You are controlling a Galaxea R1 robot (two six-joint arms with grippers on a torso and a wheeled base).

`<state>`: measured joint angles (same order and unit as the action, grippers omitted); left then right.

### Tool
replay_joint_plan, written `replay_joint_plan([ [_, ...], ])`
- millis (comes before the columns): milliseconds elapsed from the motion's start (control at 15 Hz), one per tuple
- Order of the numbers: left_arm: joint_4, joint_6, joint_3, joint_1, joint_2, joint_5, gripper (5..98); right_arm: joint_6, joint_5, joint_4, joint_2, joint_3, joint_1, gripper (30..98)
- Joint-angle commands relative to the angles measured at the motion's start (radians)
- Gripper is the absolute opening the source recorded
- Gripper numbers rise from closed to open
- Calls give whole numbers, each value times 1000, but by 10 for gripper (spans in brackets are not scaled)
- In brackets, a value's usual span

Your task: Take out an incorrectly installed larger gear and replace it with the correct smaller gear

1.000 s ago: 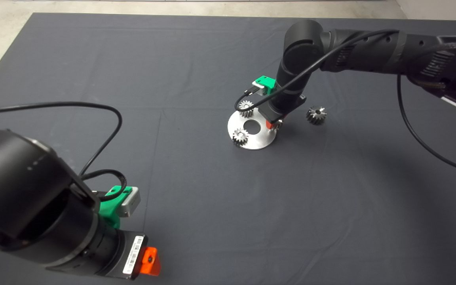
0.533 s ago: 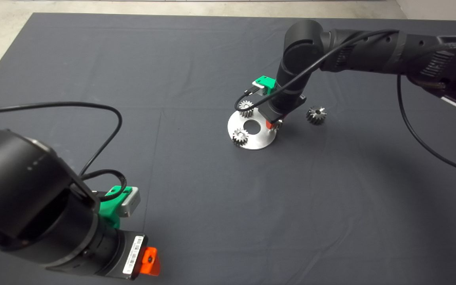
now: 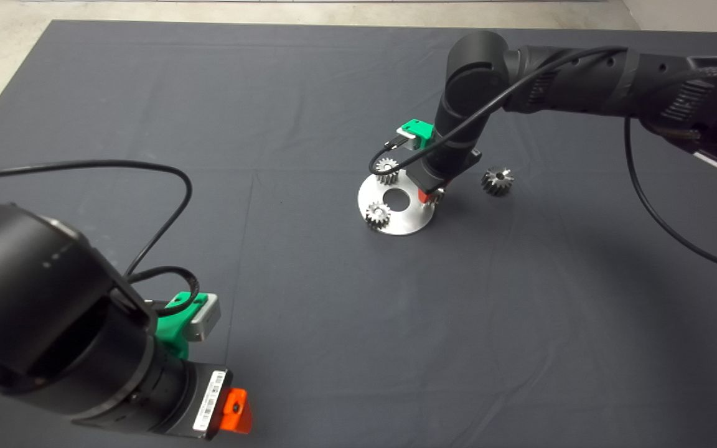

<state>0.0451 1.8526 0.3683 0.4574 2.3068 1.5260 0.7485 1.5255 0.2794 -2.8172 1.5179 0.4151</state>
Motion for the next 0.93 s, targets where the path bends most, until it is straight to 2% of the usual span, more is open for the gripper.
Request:
replay_joint_plan([
  [0,-21,0,-17,6,-5,16,982,-1,60,24,0,-1,13,405],
  [600,-21,0,-17,6,-5,16,982,2,32,20,-2,-1,18,405],
  [867,-21,0,-17,6,-5,16,982,3,-1,20,0,0,18,404],
])
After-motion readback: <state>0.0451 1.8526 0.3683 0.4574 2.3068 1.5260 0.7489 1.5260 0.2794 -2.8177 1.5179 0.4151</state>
